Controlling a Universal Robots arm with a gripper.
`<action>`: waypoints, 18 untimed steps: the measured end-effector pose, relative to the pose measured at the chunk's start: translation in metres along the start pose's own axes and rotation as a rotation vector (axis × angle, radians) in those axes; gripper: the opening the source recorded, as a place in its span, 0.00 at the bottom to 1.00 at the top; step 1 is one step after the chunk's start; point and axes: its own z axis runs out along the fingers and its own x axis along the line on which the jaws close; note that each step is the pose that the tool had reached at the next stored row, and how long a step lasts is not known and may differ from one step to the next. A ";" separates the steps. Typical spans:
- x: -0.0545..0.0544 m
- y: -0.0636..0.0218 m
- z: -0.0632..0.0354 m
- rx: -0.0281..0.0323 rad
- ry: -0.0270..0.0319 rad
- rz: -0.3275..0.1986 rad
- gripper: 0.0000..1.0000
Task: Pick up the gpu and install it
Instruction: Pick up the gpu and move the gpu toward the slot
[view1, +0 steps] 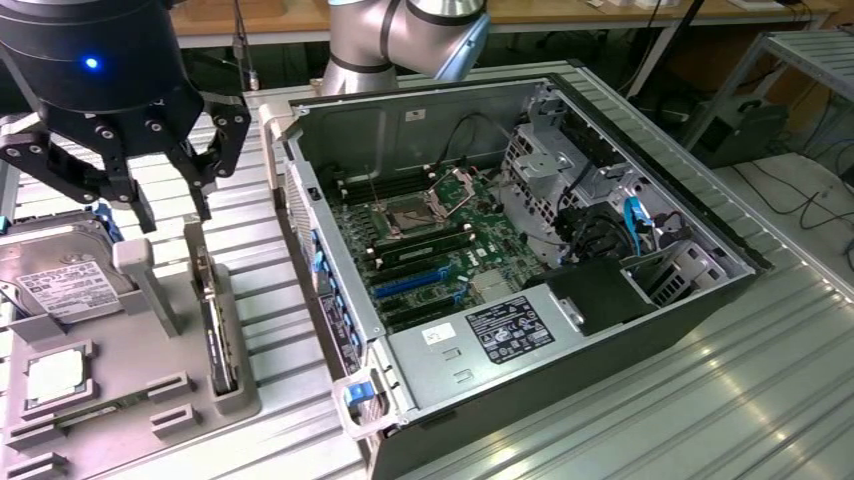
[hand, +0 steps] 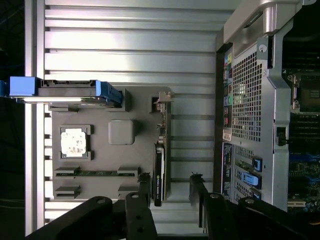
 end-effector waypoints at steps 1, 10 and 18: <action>0.000 0.0000 0.0000 0.0000 0.0000 0.000 0.47; 0.000 -0.0058 0.0003 0.0000 0.0000 0.001 0.66; 0.001 -0.0094 0.0121 0.0002 0.0005 0.007 0.66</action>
